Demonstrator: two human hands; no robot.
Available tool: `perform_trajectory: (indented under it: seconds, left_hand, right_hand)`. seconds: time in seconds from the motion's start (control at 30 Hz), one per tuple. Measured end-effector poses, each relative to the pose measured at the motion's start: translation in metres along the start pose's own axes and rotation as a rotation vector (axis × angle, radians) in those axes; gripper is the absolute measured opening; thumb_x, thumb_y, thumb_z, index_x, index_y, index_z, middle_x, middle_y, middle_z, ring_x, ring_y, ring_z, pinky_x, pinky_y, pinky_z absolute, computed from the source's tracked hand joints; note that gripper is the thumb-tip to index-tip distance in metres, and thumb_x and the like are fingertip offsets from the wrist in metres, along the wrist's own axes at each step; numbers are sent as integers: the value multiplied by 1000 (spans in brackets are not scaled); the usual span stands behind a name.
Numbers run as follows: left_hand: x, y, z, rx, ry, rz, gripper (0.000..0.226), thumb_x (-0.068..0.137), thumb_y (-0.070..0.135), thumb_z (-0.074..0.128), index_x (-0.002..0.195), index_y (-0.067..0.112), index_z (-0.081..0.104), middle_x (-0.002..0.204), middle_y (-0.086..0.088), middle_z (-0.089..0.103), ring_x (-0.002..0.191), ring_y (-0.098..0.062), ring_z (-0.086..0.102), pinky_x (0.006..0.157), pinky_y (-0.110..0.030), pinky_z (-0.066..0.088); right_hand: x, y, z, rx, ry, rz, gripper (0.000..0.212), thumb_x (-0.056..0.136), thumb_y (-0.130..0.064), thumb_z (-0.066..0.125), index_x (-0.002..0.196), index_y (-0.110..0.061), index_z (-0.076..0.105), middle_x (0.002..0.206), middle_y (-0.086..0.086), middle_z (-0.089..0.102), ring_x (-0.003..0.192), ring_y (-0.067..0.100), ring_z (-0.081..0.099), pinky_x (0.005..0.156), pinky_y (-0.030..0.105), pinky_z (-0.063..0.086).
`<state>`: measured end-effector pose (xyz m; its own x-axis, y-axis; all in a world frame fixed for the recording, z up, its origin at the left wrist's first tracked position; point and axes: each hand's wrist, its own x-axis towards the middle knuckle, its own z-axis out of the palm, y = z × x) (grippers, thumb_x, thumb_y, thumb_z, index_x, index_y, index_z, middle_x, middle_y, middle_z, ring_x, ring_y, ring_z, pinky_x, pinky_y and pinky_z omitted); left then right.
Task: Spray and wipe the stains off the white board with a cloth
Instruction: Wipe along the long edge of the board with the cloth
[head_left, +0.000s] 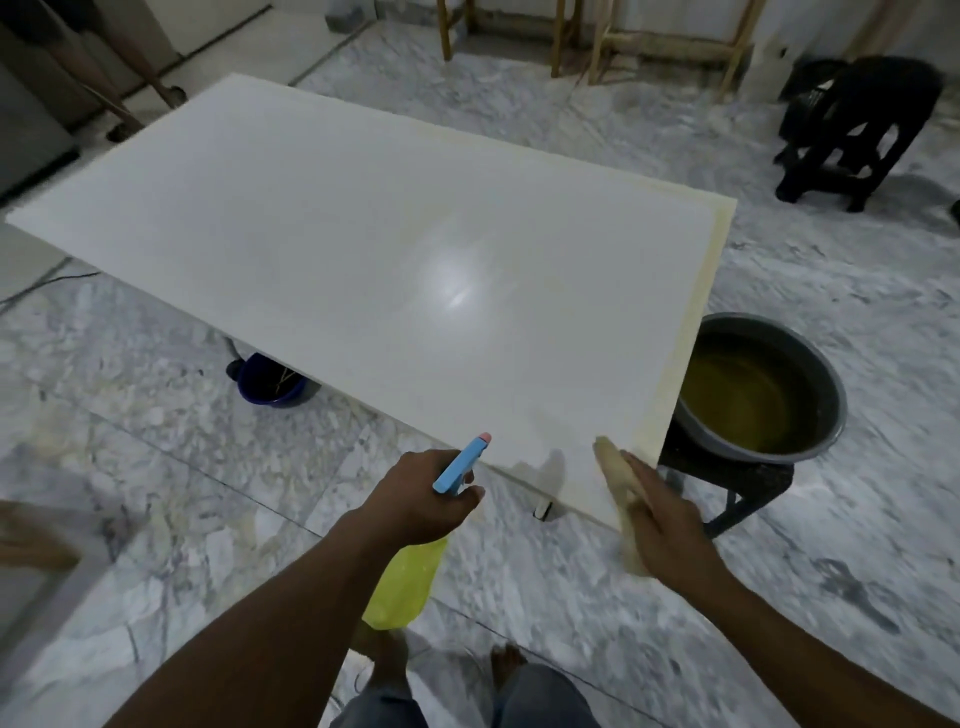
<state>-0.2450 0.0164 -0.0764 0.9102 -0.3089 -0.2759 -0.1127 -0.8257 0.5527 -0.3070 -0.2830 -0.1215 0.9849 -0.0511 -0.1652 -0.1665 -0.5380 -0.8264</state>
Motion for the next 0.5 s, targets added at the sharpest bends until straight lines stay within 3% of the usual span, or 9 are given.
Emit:
perform_trajectory:
  seconds: [0.03, 0.1, 0.2, 0.3, 0.5]
  left_hand:
    - [0, -4, -8, -5, 11, -11, 27, 89, 47, 64, 99, 22, 66, 67, 14, 54, 65, -8, 56, 62, -21, 41]
    - [-1, -12, -26, -28, 33, -26, 25, 89, 44, 64, 99, 22, 66, 67, 15, 54, 68, -10, 57, 65, -24, 44]
    - [-4, -23, -52, -72, 67, -25, 25, 89, 41, 66, 100, 19, 67, 67, 14, 54, 71, -13, 61, 69, -29, 51]
    - [-10, -45, -83, -131, 109, -87, 20, 87, 41, 68, 95, 23, 65, 71, 12, 58, 73, -14, 64, 70, -30, 53]
    - [-29, -129, -160, -176, 172, -216, 19, 86, 44, 68, 93, 26, 64, 79, 8, 64, 77, -15, 65, 71, -32, 54]
  right_hand:
    - [7, -25, -4, 209, 55, 239, 46, 103, -18, 47, 144, -37, 42, 145, -1, 48, 124, 24, 51, 94, 37, 46]
    - [30, -71, -3, 694, -2, 568, 31, 102, -29, 47, 132, -25, 55, 131, 7, 60, 106, 29, 62, 81, 40, 52]
    - [64, -131, 15, 1170, -165, 700, 43, 98, -42, 48, 106, -9, 74, 101, 13, 75, 83, 31, 74, 68, 38, 62]
    - [95, -183, 59, 1244, -263, 688, 56, 95, -52, 47, 92, -7, 80, 99, 13, 76, 84, 30, 75, 73, 40, 62]
    - [152, -280, 175, 1156, -499, 679, 66, 88, -59, 54, 123, -5, 68, 126, 20, 66, 108, 37, 66, 93, 45, 54]
